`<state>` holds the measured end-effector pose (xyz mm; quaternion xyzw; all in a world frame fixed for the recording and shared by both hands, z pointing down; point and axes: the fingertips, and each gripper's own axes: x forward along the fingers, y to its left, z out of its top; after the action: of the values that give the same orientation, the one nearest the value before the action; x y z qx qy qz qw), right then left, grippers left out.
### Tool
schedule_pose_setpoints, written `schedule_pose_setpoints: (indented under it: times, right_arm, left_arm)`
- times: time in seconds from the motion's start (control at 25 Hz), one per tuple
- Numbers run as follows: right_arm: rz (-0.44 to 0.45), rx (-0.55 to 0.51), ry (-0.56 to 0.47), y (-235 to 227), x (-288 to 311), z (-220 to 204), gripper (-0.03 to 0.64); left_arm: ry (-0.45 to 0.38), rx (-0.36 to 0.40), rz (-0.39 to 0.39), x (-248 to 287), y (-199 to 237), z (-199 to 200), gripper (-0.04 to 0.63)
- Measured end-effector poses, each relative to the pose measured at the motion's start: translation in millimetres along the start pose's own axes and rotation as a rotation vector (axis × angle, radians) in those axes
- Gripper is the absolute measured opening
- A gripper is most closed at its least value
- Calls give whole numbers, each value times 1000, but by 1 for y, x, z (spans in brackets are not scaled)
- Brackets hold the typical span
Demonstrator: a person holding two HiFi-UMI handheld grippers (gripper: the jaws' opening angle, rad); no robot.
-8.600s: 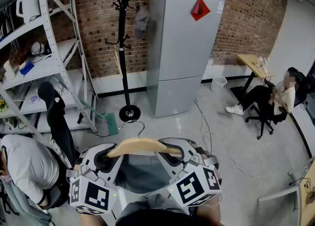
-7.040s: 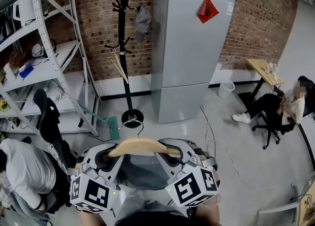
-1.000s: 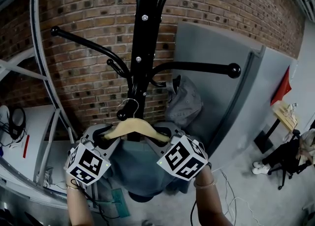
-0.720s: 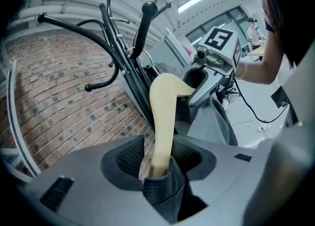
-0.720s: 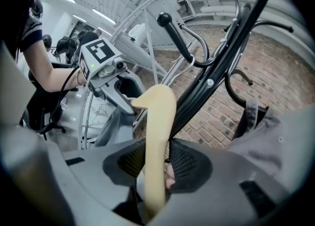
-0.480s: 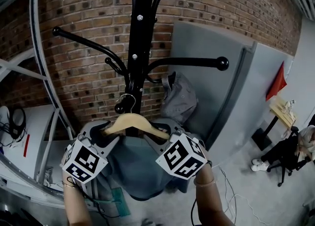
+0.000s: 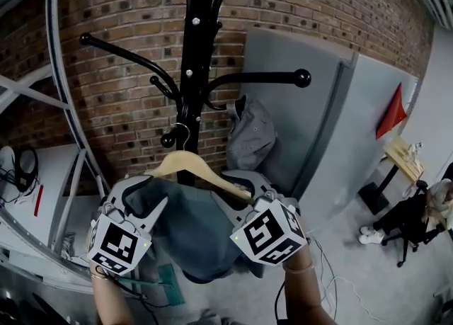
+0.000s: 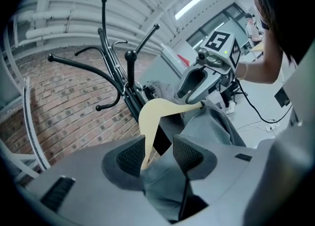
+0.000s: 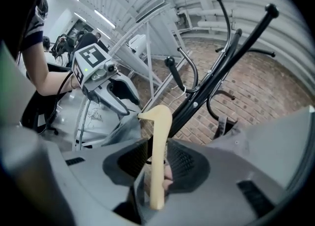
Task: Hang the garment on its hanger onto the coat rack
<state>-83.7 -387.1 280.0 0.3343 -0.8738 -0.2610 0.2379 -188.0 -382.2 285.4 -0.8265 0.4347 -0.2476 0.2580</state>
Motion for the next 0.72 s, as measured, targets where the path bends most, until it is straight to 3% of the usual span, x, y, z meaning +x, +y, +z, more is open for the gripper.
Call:
schedule_pose_setpoints:
  times: [0.2,0.48,0.72]
  right_arm:
    - [-17,11,-33,11,-27,8,123]
    - [24,86,-111,37,-66,12,109]
    - [78,147,-122,63,-94,2,80]
  left_arm:
    - [-61,-7,22,-26,-14,24,178]
    - [-96,13,33,-55,-43,43,176]
    - [-127,-44,-7,-78,-75,58,176]
